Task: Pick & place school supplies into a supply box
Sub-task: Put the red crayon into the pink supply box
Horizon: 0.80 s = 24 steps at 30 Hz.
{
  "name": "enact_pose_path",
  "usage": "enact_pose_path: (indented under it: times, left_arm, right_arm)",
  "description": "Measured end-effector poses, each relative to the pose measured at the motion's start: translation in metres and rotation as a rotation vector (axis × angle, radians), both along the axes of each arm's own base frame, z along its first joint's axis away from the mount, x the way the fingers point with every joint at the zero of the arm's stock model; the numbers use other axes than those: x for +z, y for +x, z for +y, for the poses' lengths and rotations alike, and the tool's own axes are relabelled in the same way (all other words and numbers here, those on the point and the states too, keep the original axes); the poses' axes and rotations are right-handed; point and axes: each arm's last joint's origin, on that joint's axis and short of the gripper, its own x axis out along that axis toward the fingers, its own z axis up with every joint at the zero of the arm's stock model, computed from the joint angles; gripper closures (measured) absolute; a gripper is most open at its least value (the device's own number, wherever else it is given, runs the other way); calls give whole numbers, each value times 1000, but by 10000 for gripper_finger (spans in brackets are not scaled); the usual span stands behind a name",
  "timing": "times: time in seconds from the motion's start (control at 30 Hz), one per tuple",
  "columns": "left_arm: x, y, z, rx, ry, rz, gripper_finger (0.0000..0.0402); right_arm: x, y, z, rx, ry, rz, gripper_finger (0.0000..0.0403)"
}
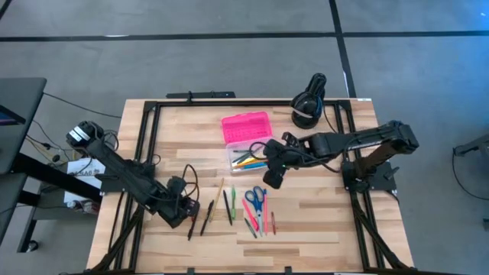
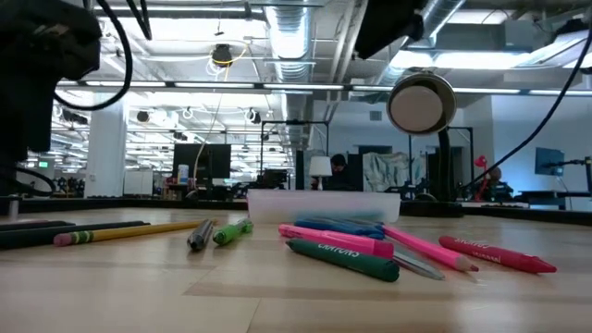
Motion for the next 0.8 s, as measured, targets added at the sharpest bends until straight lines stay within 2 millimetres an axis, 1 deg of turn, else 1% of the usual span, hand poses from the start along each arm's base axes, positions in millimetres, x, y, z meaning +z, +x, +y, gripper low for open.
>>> enact_pose_path:
  times: [0.13,0.23,0.33,0.43,0.6,0.8]
  left_arm:
    - [-14,9,-8,-24,-23,22,271]
    - [-23,13,-12,-30,-20,46,271]
    - [-28,14,-13,-16,-15,69,271]
    - [-34,15,-14,-17,-8,95,271]
    - [-44,17,-15,-31,-6,147,271]
    - [-48,20,-17,-31,-8,132,271]
  right_arm:
    - [6,-13,13,49,-11,20,321]
    - [10,-25,23,65,-59,36,321]
    - [16,-36,28,28,-102,16,321]
    - [22,-44,29,-1,-114,-12,321]
    - [28,-50,28,-18,-99,-41,321]
    - [29,-51,28,-19,-99,-38,321]
